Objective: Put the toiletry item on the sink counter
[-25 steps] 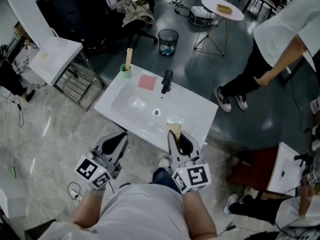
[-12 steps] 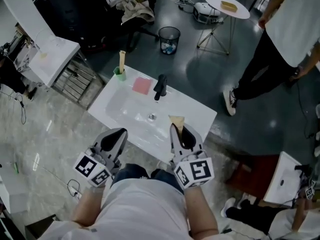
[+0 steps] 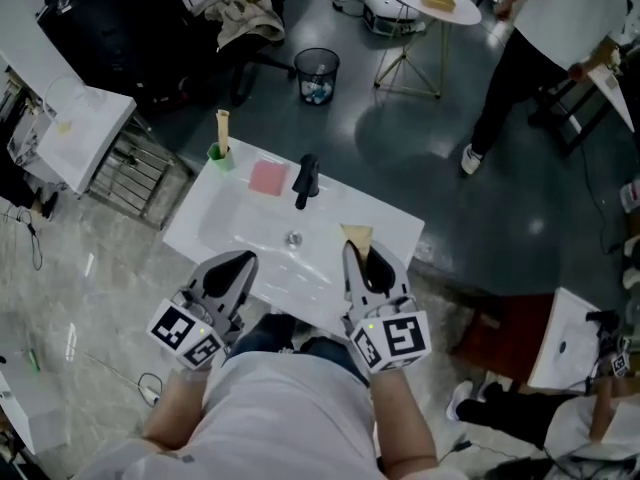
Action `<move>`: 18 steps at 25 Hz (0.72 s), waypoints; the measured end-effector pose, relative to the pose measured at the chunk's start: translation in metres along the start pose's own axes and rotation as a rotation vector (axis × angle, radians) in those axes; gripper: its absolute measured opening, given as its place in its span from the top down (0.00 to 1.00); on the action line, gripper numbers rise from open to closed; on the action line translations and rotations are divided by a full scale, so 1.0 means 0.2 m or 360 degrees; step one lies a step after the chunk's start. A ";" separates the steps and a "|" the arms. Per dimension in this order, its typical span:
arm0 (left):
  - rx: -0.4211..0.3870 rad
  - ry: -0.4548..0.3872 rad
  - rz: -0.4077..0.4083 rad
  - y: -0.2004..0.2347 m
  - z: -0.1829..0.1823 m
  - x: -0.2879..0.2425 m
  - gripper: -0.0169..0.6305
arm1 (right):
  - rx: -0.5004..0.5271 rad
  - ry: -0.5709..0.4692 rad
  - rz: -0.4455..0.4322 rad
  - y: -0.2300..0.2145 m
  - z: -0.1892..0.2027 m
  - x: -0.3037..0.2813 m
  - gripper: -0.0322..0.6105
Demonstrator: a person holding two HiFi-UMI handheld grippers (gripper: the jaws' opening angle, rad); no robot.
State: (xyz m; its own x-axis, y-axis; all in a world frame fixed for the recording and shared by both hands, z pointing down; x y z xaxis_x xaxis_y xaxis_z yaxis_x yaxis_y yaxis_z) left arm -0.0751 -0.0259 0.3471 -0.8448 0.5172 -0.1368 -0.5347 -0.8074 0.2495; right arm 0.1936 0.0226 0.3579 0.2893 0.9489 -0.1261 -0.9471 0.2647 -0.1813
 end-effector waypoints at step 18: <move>0.0030 0.0119 0.0175 0.40 -0.04 -0.28 0.95 | 0.0139 0.0229 0.0105 -0.27 0.06 -0.37 0.85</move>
State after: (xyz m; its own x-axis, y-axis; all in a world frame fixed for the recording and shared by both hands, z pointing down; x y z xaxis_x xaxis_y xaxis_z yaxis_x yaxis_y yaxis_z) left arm -0.0702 -0.1223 0.3661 -0.8978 0.4026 -0.1783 -0.4387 -0.8524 0.2846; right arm 0.2226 -0.0600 0.3880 0.2370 0.9319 -0.2745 -0.9714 0.2225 -0.0831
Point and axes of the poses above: the fingertips, and each gripper's own axes: x backward along the fingers, y to its left, z out of its underside, the point moved 10 cm from there along x, backward along the fingers, and after that the axes turned 3 degrees about y, right-handed, at the moved point
